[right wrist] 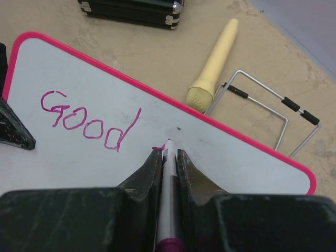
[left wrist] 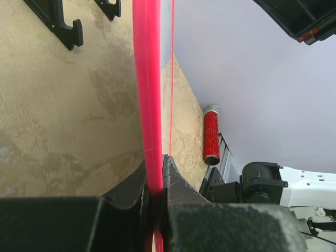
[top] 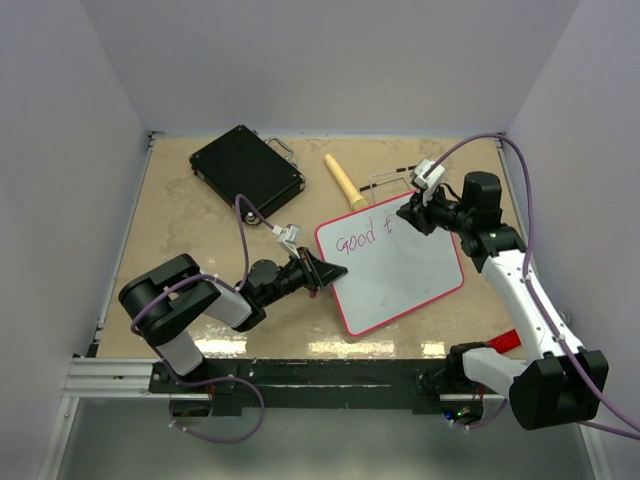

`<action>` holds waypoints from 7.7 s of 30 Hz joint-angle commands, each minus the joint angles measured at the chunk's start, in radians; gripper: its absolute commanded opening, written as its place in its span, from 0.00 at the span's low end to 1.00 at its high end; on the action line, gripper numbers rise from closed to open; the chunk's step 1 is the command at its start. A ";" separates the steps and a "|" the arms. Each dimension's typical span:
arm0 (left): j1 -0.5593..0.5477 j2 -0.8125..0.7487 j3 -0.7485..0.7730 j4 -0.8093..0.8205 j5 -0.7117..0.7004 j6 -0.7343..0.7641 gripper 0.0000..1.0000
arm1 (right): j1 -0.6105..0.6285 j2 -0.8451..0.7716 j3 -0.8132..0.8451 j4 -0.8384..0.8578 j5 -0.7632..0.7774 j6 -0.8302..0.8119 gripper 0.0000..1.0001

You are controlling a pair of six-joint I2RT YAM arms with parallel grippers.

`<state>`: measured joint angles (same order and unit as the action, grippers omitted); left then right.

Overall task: Write a sentence on the whiteboard
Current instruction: Write on the whiteboard with the whiteboard marker without the cap.

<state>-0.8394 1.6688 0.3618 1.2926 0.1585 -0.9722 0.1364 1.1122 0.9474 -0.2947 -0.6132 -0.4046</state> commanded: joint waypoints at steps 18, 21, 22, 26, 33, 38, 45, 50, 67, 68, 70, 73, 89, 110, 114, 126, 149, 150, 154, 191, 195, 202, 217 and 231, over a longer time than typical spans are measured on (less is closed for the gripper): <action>-0.006 -0.029 0.005 0.168 0.047 0.086 0.00 | -0.040 0.011 -0.015 0.094 -0.077 0.026 0.00; -0.004 -0.026 0.008 0.166 0.052 0.086 0.00 | -0.041 0.017 -0.015 0.092 -0.080 0.024 0.00; -0.003 -0.026 0.009 0.168 0.053 0.086 0.00 | -0.040 0.018 -0.015 0.094 -0.080 0.024 0.00; -0.004 -0.030 0.006 0.168 0.053 0.086 0.00 | -0.040 0.032 -0.012 0.094 -0.082 0.027 0.00; -0.003 -0.034 0.005 0.166 0.053 0.089 0.00 | -0.040 0.061 -0.012 0.088 -0.051 0.026 0.00; -0.001 -0.029 0.006 0.169 0.055 0.086 0.00 | -0.040 0.064 -0.013 0.097 -0.019 0.032 0.00; -0.003 -0.029 0.006 0.171 0.056 0.086 0.00 | -0.040 0.058 -0.018 0.106 0.006 0.039 0.00; -0.001 -0.030 0.006 0.171 0.058 0.086 0.00 | -0.041 0.072 -0.019 0.094 -0.013 0.026 0.00; 0.000 -0.035 0.003 0.169 0.056 0.087 0.00 | -0.041 0.064 -0.024 -0.130 -0.040 -0.131 0.00; -0.001 -0.037 0.005 0.169 0.056 0.089 0.00 | -0.040 0.064 -0.025 -0.136 -0.046 -0.138 0.00; 0.000 -0.034 0.003 0.171 0.056 0.087 0.00 | -0.040 0.064 -0.029 -0.150 -0.051 -0.146 0.00; 0.000 -0.034 0.003 0.171 0.056 0.087 0.00 | -0.040 0.070 -0.024 -0.153 -0.056 -0.145 0.00; 0.000 -0.032 0.003 0.169 0.058 0.087 0.00 | -0.040 0.094 0.024 0.005 -0.033 -0.028 0.00; 0.002 -0.037 0.000 0.169 0.056 0.089 0.00 | -0.041 0.083 0.007 -0.047 0.015 -0.059 0.00; 0.003 -0.035 0.000 0.169 0.056 0.089 0.00 | -0.040 0.072 0.004 -0.104 -0.003 -0.103 0.00; 0.002 -0.030 -0.001 0.172 0.058 0.089 0.00 | -0.041 0.060 0.002 -0.138 0.007 -0.117 0.00; 0.006 -0.032 -0.017 0.180 0.053 0.084 0.00 | -0.052 -0.006 0.057 -0.086 -0.042 -0.048 0.00; 0.006 -0.034 -0.018 0.180 0.055 0.084 0.00 | -0.055 -0.011 0.050 -0.077 -0.043 -0.039 0.00; 0.008 -0.030 -0.017 0.185 0.056 0.084 0.00 | -0.070 -0.022 0.024 -0.015 -0.040 -0.008 0.00; 0.008 -0.029 -0.014 0.188 0.067 0.084 0.00 | -0.073 0.063 -0.029 0.039 0.029 0.010 0.00; 0.008 -0.032 -0.017 0.188 0.062 0.082 0.00 | -0.073 -0.015 -0.052 0.071 -0.005 0.035 0.00; 0.010 -0.029 -0.015 0.189 0.064 0.081 0.00 | -0.073 0.009 -0.050 0.009 -0.023 -0.008 0.00; 0.010 -0.027 -0.012 0.191 0.069 0.082 0.00 | -0.072 0.060 -0.036 0.041 0.027 0.010 0.00; 0.008 -0.027 -0.012 0.189 0.069 0.082 0.00 | -0.073 0.052 -0.038 0.017 0.033 -0.005 0.00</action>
<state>-0.8265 1.6657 0.3531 1.2903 0.1829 -0.9848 0.0650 1.1713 0.8982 -0.2615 -0.5739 -0.3801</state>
